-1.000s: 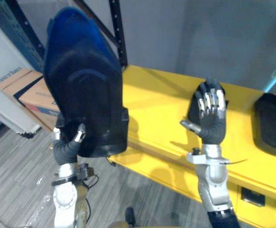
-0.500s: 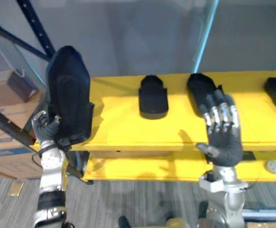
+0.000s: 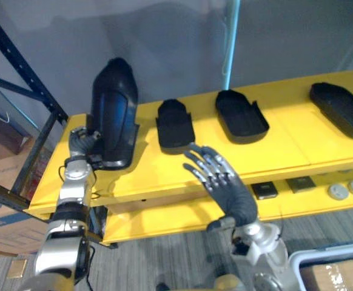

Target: Walk over and take plastic housings, then place them on the shelf

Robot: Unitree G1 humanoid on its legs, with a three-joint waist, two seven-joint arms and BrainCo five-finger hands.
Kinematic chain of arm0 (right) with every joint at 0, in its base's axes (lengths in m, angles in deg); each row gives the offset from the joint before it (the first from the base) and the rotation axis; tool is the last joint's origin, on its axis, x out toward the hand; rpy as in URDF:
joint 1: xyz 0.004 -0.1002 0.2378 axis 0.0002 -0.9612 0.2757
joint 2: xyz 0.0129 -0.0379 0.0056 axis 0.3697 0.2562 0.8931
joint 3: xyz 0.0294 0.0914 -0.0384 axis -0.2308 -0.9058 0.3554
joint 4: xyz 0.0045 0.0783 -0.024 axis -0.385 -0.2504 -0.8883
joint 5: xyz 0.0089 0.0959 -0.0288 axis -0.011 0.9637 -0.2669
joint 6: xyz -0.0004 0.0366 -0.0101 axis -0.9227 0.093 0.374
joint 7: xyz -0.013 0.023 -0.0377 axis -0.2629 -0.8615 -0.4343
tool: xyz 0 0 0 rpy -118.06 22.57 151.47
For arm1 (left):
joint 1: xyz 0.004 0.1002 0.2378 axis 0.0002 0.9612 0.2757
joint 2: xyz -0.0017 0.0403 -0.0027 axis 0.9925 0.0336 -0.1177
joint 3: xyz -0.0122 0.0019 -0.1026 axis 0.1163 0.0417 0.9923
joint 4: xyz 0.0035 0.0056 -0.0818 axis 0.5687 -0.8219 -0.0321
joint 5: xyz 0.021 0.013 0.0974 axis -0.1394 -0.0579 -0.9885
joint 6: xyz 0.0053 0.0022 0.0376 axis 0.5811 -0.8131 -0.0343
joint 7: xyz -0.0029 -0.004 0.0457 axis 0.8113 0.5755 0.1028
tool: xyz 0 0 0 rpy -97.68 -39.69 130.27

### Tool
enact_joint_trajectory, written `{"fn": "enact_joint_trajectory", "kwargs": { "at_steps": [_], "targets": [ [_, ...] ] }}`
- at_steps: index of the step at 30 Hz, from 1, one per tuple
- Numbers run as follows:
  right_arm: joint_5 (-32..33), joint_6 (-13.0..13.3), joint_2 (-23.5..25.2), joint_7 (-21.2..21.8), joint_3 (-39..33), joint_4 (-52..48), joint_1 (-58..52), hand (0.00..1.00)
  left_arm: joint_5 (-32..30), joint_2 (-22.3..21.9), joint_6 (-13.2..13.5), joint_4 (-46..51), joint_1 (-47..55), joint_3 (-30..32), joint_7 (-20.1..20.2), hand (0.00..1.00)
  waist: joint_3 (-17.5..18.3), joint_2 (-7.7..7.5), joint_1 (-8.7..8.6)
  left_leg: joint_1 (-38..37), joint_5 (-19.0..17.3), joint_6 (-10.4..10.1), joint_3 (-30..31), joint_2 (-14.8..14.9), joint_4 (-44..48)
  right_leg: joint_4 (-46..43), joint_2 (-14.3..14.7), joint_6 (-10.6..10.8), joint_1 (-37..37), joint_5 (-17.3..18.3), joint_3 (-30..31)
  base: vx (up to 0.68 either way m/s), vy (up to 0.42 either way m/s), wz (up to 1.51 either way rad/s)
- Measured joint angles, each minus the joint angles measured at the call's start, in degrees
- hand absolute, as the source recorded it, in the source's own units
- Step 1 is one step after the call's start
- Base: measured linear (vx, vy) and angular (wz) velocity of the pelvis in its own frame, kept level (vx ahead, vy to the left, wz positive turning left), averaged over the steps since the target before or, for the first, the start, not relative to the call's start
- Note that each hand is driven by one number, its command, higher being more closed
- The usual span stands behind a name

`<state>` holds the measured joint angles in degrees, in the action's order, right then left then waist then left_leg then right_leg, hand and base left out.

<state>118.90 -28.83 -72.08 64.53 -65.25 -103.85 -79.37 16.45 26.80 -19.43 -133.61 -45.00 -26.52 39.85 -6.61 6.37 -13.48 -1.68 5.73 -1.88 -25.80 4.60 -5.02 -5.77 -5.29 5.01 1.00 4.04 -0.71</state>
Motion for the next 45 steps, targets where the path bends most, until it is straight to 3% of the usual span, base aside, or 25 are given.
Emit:
{"fn": "enact_joint_trajectory", "kwargs": {
  "at_steps": [5, 11, 18, 27, 28, 32, 37, 41, 45],
  "targets": [
    [-0.3, -0.6, -0.6, -1.9, 1.3, 0.0, 1.5, 0.00, 3.1, 0.0, -5.2, -3.8, -0.5, -0.1, -0.2, 1.00, -0.3, 0.47, -0.08, 0.9, 0.4, 0.0, -0.1, -0.1, 0.0, -0.9, 0.0, 0.0, -1.4, 0.0, 0.5, 0.00, 0.003, -0.01],
    [-0.4, -0.6, -0.7, -1.9, 3.7, 0.0, 6.5, 0.00, 6.1, 0.0, -7.5, -7.7, -4.9, -0.1, -3.3, 1.00, -3.3, 1.19, -0.02, 1.8, 1.1, 0.4, 0.2, -0.3, 0.0, -2.5, -0.1, 0.0, -3.0, 0.0, 0.6, 0.00, 0.002, 0.01],
    [-0.4, -0.6, -0.8, -4.1, 5.7, 0.0, 7.7, 0.00, 7.1, 0.0, -7.6, -8.0, -7.7, 0.5, -8.3, 1.00, -6.0, 1.34, -0.06, 3.8, 1.8, 0.8, 0.4, -0.4, 0.0, -4.1, -0.3, 0.1, -5.4, 0.1, 0.5, 0.00, 0.005, 0.02],
    [-0.4, 0.6, -0.8, -4.6, 9.8, -0.2, 11.4, 0.00, 8.2, -0.3, -7.6, -8.2, -10.5, 0.5, -10.7, 1.00, -8.0, 1.07, -0.18, 5.9, 2.2, 1.2, 0.3, -1.4, 0.0, -7.0, -1.5, 0.7, -8.9, 1.1, 0.6, 0.02, 0.007, 0.02],
    [-0.4, 0.6, -0.8, -4.8, 10.0, -0.2, 11.9, 0.00, 8.8, -0.3, -7.6, -8.2, -10.7, 0.5, -11.2, 0.00, -8.1, 1.02, -0.18, 5.9, 2.2, 1.2, 0.2, -1.6, 0.0, -7.2, -1.6, 0.8, -9.0, 1.2, 0.7, 0.04, 0.011, 0.01],
    [-0.4, 0.6, -0.7, -5.6, 10.2, -0.9, 12.5, 0.00, 9.3, -0.5, -7.5, -8.2, -12.5, 3.7, -12.5, 0.00, -8.8, -0.10, -0.08, 6.1, 1.3, 1.0, -1.1, -1.5, 0.0, -7.6, -1.7, 0.8, -9.6, 1.2, 0.9, 0.00, -0.002, -0.04],
    [0.0, 0.6, -0.8, -5.4, 10.3, -5.1, 12.6, 0.00, 9.8, -0.8, -7.0, -8.2, -16.0, 6.7, -14.8, 0.00, -9.2, -0.61, -0.28, 7.5, 1.0, 1.4, -7.7, -1.2, 0.0, -7.8, -2.7, 1.5, -11.9, 0.8, 2.0, 0.03, 0.012, -0.04],
    [0.1, 0.6, -0.8, -5.3, 10.8, -5.1, 12.7, 0.00, 11.0, -0.9, -6.2, -8.2, -18.7, 6.7, -16.8, 0.00, -9.9, -1.70, -0.14, 7.6, 1.1, 1.9, -8.0, -1.7, 0.0, -7.6, -3.1, 1.6, -12.1, 0.7, 2.4, 0.05, 0.019, -0.02],
    [0.1, 1.1, -0.8, -4.9, 11.4, -5.1, 12.4, 0.00, 11.0, -0.9, -5.0, -8.2, -19.1, 7.3, -20.2, 0.00, -9.9, -1.72, -0.20, 7.6, 0.8, 2.2, -8.4, -1.7, 0.0, -7.4, -3.1, 1.7, -12.1, 0.7, 2.5, 0.06, -0.008, -0.03]
  ]
}}
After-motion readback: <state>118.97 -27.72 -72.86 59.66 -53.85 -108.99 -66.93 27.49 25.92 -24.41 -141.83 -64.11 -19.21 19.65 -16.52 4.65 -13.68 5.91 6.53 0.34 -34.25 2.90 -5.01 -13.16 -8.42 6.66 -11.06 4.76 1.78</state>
